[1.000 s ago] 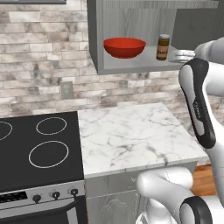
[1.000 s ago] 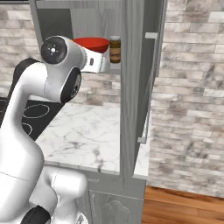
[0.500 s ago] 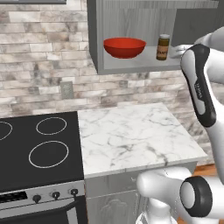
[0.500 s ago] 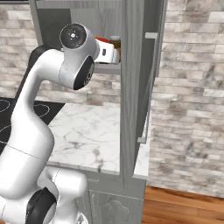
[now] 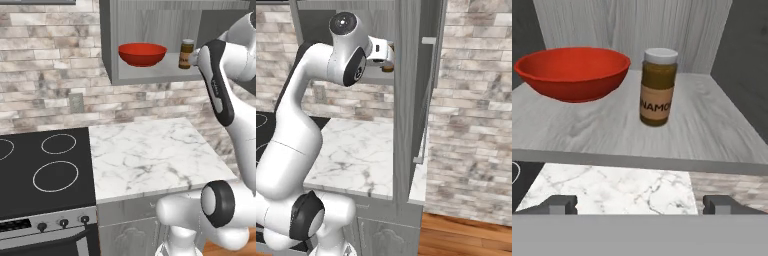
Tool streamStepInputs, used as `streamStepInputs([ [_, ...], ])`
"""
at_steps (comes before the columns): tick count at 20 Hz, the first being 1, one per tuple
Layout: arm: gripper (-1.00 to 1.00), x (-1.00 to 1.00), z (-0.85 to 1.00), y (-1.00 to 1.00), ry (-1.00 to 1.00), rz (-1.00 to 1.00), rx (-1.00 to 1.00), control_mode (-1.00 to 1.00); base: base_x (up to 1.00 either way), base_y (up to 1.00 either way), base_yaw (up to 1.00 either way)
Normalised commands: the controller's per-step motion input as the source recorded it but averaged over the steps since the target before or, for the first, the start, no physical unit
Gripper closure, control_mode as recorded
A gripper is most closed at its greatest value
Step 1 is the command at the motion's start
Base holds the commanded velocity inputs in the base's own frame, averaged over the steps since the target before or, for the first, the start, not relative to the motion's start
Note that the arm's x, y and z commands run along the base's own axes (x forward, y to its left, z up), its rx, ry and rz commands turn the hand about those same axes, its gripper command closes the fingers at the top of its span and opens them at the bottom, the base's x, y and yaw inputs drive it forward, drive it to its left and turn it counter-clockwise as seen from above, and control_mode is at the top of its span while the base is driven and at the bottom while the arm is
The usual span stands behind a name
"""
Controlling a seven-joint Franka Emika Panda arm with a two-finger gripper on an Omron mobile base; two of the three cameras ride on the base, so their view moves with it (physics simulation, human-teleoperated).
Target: Take the cinnamon bottle from the cabinet and place it on the dining table, next to the plate with the cupcake. Then take the chocolate from the dining counter and place it on the cupcake plate.
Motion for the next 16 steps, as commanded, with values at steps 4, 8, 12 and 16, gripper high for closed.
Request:
streamStepInputs([
  [4,-1.0,0.25,-0.3,-0.01,0.0,0.02,-0.15,-1.0,0.0,0.0,0.0],
  [8,-1.0,0.23,-0.29,-0.01,-0.06,0.01,-0.17,-1.0,0.0,0.0,0.0],
  [12,-1.0,0.26,-0.12,-0.03,-0.1,0.01,-0.1,-1.0,0.0,0.0,0.0],
  [16,-1.0,0.3,0.0,-0.08,-0.1,0.0,-0.03,-1.0,0.0,0.0,0.0],
])
